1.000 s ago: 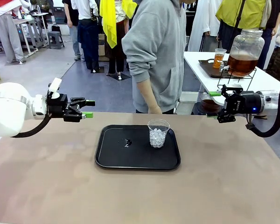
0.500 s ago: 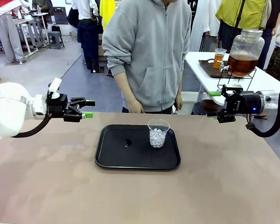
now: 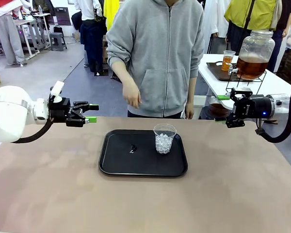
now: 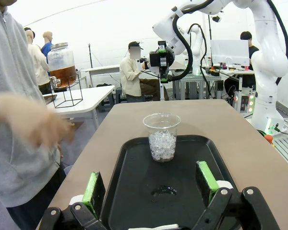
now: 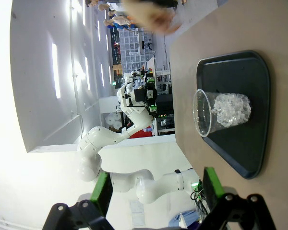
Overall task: Pour the drink into the iced cup.
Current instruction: Pick up the iced cup indicated by the human and present it to them.
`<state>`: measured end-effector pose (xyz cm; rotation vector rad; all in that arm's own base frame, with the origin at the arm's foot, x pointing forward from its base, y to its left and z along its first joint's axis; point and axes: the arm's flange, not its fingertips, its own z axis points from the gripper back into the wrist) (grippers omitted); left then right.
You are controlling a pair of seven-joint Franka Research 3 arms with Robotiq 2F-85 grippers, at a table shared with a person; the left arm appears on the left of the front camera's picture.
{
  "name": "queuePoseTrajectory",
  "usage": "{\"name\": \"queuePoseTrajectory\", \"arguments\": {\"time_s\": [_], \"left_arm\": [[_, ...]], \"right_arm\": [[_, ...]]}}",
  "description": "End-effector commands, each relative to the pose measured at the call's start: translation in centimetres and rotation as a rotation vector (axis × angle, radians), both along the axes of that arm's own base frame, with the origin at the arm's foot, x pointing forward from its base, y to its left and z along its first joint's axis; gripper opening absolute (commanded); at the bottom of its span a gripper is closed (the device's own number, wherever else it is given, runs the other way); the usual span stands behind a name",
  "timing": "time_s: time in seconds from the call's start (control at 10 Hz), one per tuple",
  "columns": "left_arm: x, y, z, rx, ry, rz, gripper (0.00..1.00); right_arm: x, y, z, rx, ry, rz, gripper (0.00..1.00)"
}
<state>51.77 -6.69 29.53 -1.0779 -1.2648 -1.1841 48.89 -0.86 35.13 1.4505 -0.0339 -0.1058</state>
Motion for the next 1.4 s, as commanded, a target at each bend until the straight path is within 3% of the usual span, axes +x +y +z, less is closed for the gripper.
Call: {"name": "queuePoseTrajectory", "arguments": {"time_s": [0.0, 1.3], "left_arm": [[0.01, -0.06, 0.12, -0.006, 0.0, -0.003, 1.0], [0.01, -0.06, 0.12, -0.006, 0.0, -0.003, 1.0]], "right_arm": [[0.12, 0.02, 0.11, -0.005, -0.005, -0.004, 1.0], [0.12, 0.02, 0.11, -0.005, -0.005, -0.004, 1.0]]}}
